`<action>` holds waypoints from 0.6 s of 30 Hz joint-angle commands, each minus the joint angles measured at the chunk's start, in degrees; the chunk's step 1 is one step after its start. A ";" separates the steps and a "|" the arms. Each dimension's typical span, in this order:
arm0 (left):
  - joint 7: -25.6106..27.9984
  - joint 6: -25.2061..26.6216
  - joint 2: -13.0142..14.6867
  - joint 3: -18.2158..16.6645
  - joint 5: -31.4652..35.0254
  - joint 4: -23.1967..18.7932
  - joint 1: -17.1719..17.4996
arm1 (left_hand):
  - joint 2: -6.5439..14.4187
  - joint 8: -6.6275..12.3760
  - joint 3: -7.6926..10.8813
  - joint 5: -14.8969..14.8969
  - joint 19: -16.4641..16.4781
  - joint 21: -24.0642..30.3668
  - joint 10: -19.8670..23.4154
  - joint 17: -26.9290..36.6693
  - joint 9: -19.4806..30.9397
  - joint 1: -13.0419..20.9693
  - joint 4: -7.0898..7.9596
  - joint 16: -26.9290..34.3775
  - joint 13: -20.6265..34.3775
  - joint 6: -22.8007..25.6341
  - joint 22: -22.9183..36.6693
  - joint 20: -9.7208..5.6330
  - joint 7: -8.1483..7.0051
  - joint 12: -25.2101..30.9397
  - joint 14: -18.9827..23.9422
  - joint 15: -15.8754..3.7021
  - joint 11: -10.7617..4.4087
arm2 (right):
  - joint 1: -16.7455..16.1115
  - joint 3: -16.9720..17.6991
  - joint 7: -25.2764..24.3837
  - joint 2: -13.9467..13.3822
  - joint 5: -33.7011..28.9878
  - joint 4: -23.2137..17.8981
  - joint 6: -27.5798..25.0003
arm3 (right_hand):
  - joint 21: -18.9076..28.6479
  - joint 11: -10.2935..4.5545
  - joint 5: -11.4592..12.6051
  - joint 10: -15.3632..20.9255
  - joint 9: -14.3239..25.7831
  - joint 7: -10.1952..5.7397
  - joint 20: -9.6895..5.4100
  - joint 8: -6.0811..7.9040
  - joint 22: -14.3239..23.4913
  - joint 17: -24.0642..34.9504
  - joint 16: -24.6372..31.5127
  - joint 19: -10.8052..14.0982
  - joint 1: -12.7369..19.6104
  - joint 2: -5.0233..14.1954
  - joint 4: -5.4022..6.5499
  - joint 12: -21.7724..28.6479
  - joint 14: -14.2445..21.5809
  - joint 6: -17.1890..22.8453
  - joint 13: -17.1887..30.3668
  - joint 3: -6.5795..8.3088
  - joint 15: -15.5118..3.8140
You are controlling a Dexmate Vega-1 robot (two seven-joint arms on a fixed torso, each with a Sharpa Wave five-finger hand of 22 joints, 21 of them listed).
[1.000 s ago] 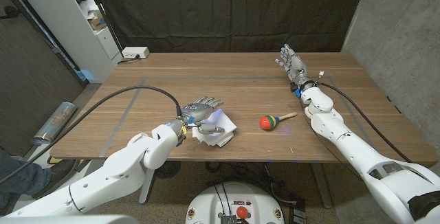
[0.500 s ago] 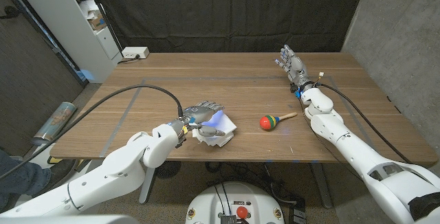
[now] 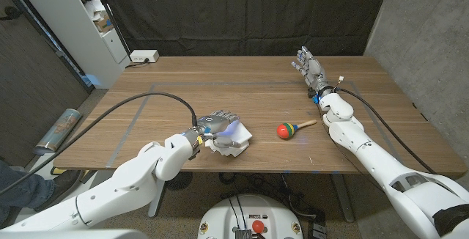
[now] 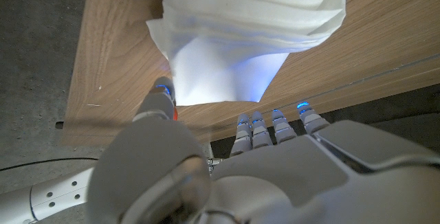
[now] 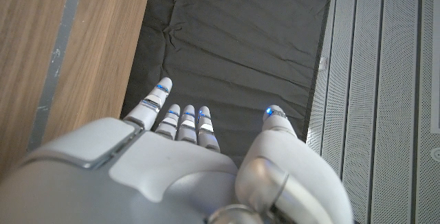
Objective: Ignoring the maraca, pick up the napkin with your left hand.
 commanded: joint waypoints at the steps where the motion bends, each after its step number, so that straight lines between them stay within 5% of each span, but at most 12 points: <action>1: -0.91 1.05 -1.33 2.19 1.01 1.01 -1.05 | -0.06 -0.17 -0.30 0.52 -0.02 -0.25 0.22 0.32 0.21 0.75 0.09 0.22 0.06 0.27 0.26 0.38 -0.09 0.40 0.47 0.13 0.13 | -0.14 0.15 -0.19 0.03 0.18 -0.20 0.08 | 0.27 0.34 0.34 -0.07 0.19 -0.39 0.11 0.18 0.30 0.15 0.11 -0.34 0.04 0.18 -0.30 0.21 -0.21 0.09 0.17 0.22 0.07; 18: -1.57 2.81 -1.94 3.08 1.48 1.34 -1.28 | 0.25 -0.36 -0.42 0.67 -0.11 -0.37 0.01 0.30 0.21 1.73 0.20 -0.12 0.07 0.34 0.26 0.41 -0.17 0.24 -0.23 -0.26 0.19 | -0.95 0.46 -0.55 -0.93 0.06 -1.39 -0.20 | 0.27 0.27 0.37 -0.15 0.19 -0.44 0.16 0.17 0.30 0.14 0.10 -0.38 0.05 0.19 -0.38 0.18 -0.22 0.08 0.17 0.19 0.01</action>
